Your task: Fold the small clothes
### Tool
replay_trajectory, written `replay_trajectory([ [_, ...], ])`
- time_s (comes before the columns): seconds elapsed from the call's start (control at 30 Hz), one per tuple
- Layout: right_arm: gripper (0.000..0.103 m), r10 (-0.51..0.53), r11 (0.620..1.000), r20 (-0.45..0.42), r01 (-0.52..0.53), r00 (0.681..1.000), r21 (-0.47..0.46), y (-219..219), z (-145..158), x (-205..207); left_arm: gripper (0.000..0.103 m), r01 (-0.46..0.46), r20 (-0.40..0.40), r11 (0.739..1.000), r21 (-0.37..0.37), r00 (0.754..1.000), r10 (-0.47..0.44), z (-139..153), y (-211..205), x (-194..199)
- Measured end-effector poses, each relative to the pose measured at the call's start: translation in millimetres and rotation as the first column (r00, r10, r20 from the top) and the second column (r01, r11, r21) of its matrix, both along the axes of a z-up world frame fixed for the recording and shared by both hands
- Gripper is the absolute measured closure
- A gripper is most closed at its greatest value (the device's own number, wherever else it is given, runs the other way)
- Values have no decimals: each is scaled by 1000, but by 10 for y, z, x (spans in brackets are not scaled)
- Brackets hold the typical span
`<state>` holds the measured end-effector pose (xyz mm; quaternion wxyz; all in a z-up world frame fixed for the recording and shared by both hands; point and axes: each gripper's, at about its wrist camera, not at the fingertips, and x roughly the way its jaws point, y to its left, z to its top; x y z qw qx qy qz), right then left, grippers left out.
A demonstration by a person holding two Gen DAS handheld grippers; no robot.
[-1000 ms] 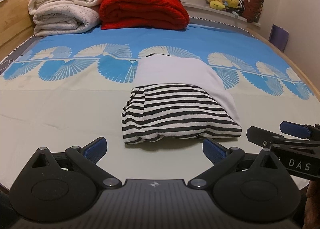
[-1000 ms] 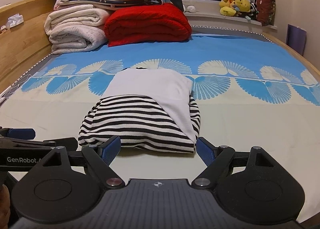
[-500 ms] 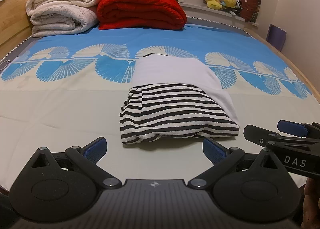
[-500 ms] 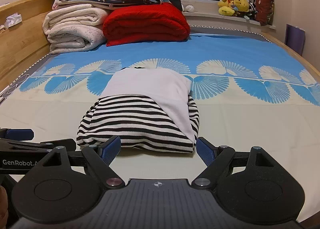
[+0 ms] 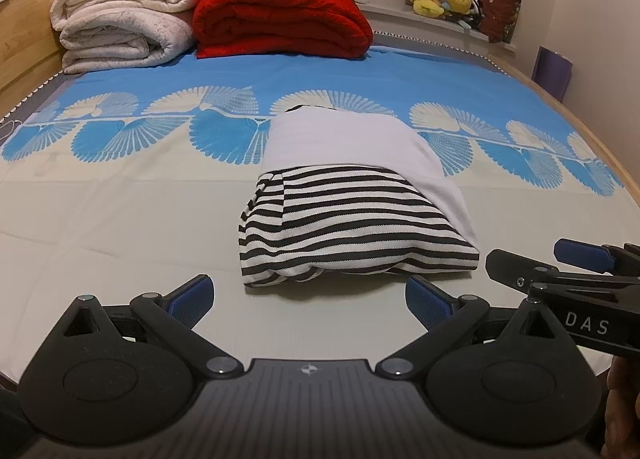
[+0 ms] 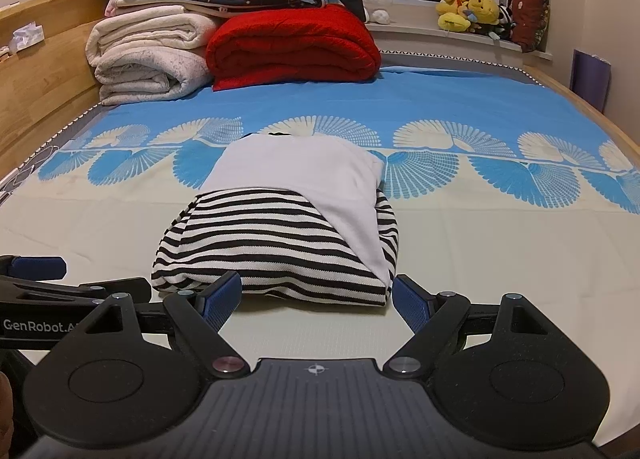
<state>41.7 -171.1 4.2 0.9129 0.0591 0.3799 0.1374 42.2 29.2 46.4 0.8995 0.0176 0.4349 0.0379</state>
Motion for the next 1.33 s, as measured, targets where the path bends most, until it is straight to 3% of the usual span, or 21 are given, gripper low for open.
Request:
replay_trajectory([
  [1.33,20,2,1000,-1,-2,1000,0,9,2,5,1,12,3,1000,-1,1000,-12,-13,-9,-13],
])
